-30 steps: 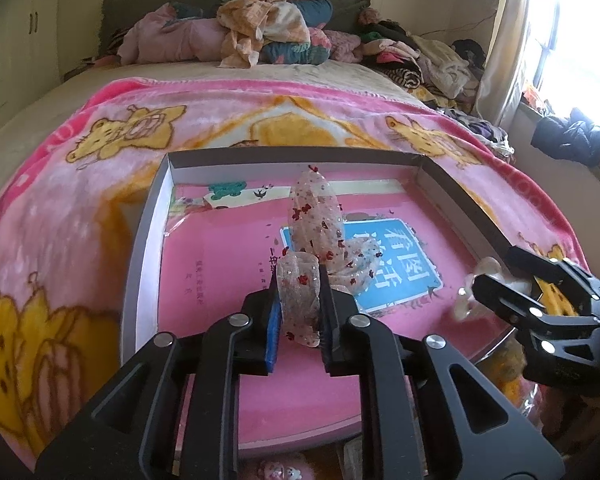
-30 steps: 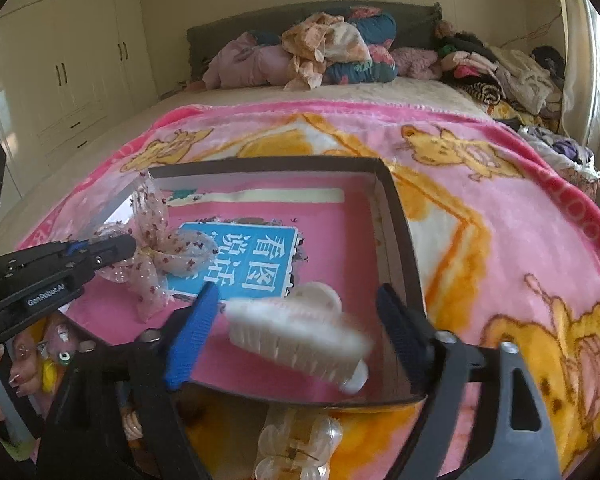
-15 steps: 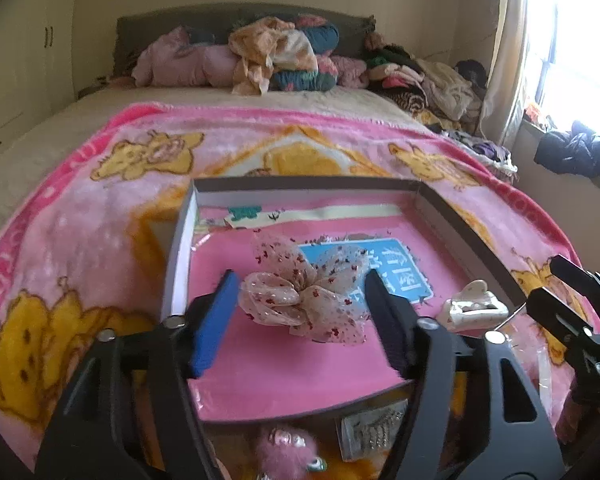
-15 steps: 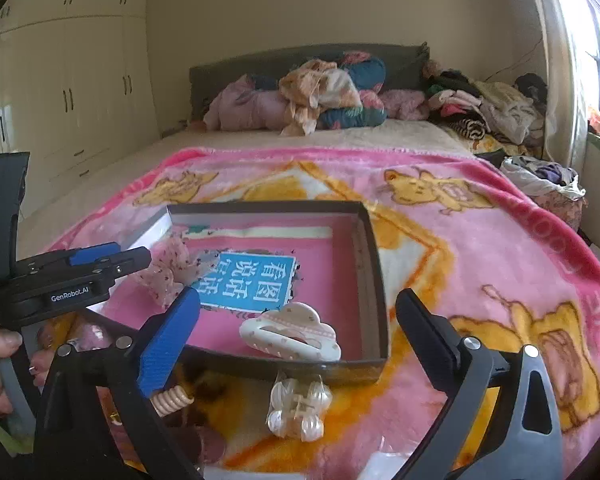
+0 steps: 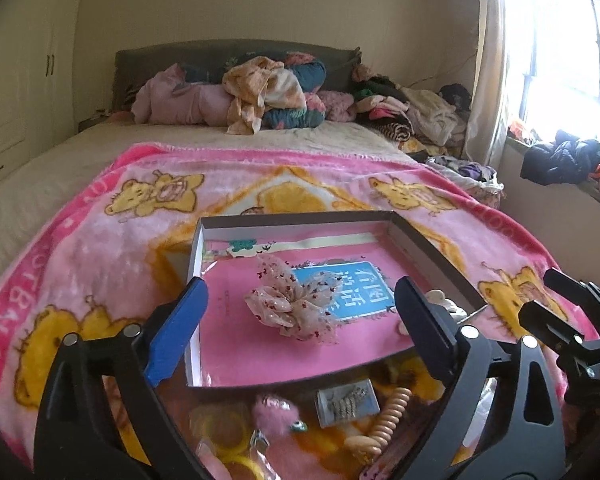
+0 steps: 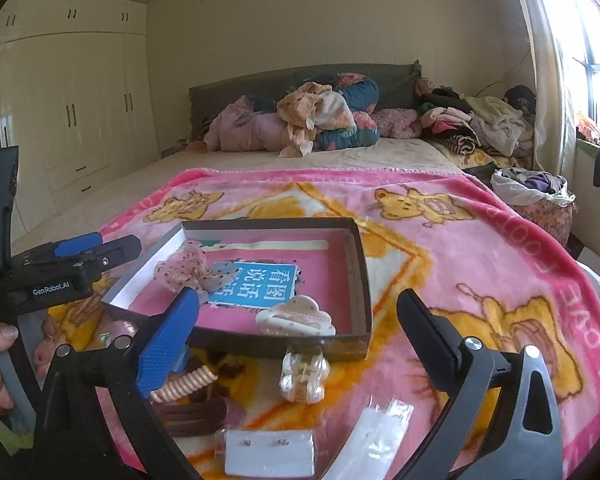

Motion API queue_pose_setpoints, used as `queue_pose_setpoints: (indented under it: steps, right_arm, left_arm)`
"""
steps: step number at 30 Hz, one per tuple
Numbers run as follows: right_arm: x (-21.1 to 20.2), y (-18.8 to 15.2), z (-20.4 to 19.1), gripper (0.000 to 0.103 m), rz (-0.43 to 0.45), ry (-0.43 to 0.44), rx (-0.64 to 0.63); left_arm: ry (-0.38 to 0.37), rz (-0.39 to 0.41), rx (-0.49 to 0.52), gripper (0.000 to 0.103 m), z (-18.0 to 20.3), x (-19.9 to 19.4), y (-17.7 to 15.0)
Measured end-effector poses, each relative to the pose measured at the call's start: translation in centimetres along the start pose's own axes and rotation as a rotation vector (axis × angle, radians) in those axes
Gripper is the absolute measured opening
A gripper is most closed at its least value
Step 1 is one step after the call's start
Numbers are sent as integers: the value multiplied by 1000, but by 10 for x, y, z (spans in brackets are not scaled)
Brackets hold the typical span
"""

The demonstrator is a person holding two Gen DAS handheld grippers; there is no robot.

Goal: Organize jewelry
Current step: 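Withdraw both open tools from the tray toward the remaining accessories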

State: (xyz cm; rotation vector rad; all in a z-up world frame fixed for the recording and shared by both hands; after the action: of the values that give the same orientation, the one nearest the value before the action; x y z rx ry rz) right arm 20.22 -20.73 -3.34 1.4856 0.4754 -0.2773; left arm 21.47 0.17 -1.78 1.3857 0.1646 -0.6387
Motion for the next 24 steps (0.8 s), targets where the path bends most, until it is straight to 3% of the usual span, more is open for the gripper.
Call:
queue_pose_setpoints:
  steps: [9,24]
  right_arm:
    - [-21,-10,-4,96,1,4,-7]
    - [-41,-39,-1,96,-35,-2,-5]
  left_arm:
    - [-9,22,1,90,4,-22,-9]
    - [-32,-18,16,90,13,-38,-37]
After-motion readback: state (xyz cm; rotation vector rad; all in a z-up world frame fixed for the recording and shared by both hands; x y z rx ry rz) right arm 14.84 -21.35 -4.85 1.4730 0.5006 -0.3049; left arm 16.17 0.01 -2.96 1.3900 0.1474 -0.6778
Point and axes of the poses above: each gripper's, at about its wrist camera, not at the fingertips, and x roughly the way its jaws point, z to its right, y to its top, the point moved 5 cm from there along x, roughly the way its jaws point, and after that the axes turned 12 degrees about -y, right-handed, at the moved point
